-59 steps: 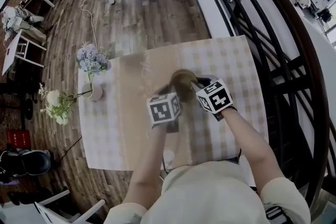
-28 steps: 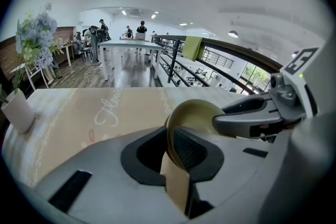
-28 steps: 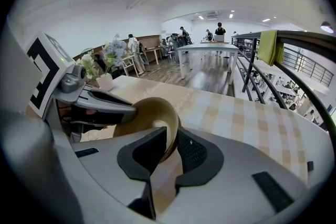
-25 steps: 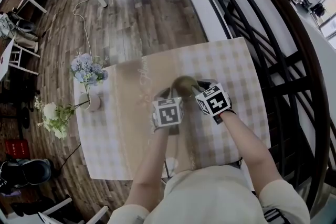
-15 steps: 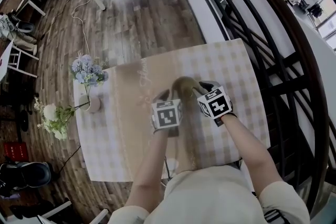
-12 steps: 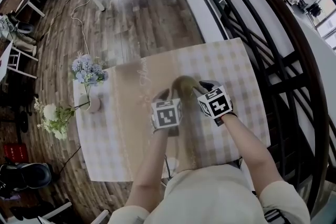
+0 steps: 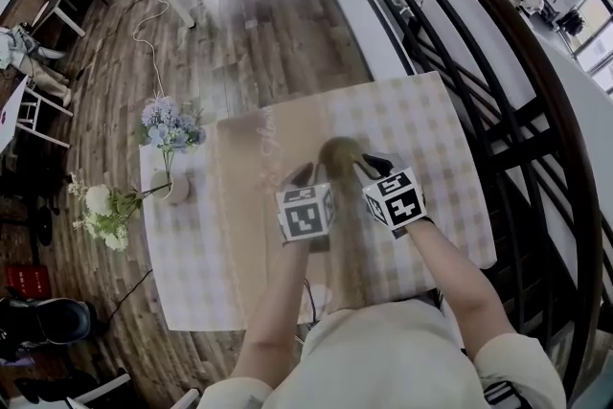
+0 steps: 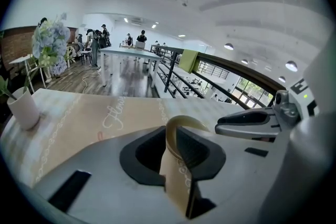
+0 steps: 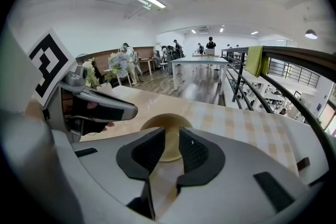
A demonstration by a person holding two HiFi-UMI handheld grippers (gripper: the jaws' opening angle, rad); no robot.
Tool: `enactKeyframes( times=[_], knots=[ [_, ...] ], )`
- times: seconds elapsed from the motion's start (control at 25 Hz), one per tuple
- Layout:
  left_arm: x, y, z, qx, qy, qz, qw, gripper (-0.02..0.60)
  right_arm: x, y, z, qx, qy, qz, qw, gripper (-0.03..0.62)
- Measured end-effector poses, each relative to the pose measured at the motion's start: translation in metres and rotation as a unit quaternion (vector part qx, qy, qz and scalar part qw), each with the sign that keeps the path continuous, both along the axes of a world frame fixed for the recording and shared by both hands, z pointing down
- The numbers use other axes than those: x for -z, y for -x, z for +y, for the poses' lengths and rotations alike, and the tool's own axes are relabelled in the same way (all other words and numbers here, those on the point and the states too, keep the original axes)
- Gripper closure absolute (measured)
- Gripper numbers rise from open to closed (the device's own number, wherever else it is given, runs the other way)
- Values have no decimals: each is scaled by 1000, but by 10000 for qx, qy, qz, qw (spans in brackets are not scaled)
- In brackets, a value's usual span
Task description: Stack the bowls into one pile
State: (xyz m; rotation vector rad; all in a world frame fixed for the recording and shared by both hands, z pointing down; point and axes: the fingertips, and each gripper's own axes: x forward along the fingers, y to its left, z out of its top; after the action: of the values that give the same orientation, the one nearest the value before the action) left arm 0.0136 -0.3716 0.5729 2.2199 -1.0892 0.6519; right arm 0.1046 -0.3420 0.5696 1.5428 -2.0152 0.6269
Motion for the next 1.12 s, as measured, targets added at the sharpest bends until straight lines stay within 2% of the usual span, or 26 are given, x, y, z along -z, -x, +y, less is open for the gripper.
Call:
enactKeyframes(
  times=[0.28, 0.6, 1.12],
  knots=[
    [13, 8, 15, 83, -109, 199, 9997, 549, 16, 9, 16, -56, -218, -129, 9997, 557],
    [36, 10, 53, 200, -216, 516, 9982, 561, 40, 6, 52, -75, -472, -367, 9982, 580],
    [53, 0, 163, 373, -192, 891, 9951, 565, 67, 8, 150, 249, -842, -727, 9935, 589]
  ],
)
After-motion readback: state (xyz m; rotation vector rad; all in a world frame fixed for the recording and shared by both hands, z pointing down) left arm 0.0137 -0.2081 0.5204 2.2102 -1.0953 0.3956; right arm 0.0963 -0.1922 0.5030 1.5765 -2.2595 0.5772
